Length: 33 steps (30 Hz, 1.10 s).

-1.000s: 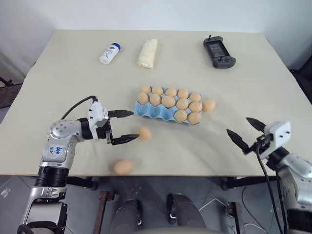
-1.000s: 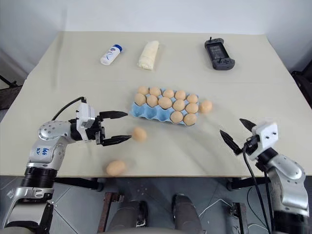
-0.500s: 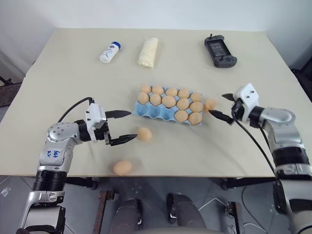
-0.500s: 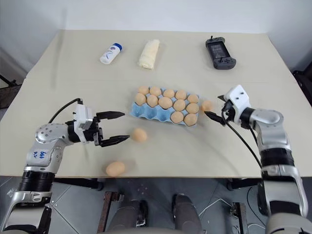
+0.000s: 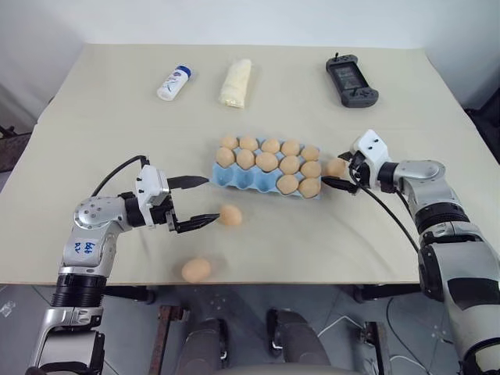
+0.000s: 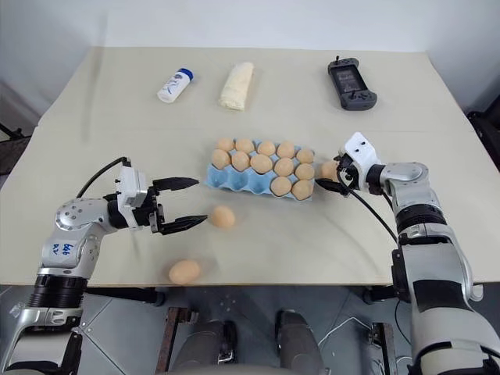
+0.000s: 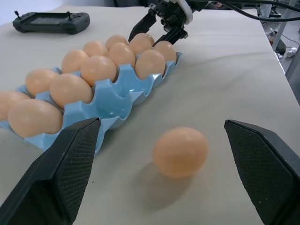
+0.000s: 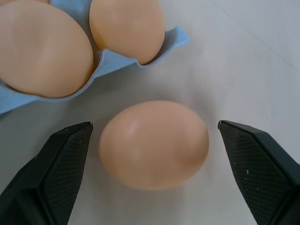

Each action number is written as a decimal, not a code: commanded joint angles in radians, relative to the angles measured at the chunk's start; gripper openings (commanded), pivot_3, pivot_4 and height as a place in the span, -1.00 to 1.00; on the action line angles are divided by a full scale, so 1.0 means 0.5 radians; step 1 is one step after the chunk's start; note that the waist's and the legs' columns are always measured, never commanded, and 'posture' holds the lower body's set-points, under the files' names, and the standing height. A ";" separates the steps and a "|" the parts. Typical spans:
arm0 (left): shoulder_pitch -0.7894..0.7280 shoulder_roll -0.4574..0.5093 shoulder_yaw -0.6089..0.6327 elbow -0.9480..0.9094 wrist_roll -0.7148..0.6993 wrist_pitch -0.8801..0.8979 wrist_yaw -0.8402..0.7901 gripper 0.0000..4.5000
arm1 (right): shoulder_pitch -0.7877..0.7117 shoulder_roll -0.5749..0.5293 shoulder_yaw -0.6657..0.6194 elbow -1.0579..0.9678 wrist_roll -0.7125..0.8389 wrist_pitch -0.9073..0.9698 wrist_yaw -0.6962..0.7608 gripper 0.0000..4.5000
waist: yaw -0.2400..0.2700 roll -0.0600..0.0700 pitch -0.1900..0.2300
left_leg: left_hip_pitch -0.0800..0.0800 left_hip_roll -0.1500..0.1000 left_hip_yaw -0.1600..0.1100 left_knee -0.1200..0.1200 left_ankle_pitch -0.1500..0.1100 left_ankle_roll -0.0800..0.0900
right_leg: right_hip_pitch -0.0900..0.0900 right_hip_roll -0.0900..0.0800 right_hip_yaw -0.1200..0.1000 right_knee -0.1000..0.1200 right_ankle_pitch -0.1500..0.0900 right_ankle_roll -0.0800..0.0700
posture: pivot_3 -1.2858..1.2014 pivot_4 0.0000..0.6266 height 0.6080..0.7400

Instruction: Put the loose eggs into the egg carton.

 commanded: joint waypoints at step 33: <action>0.105 0.088 0.177 0.140 0.004 -0.081 0.064 1.00 | 0.461 0.525 0.260 -1.937 0.295 1.129 -0.218 0.14 | -0.021 0.001 0.000 | -0.005 0.002 -0.006 0.000 -0.002 -0.003 | -0.006 -0.004 -0.012 0.003 0.001 -0.001 | 0.03 -0.52 1.00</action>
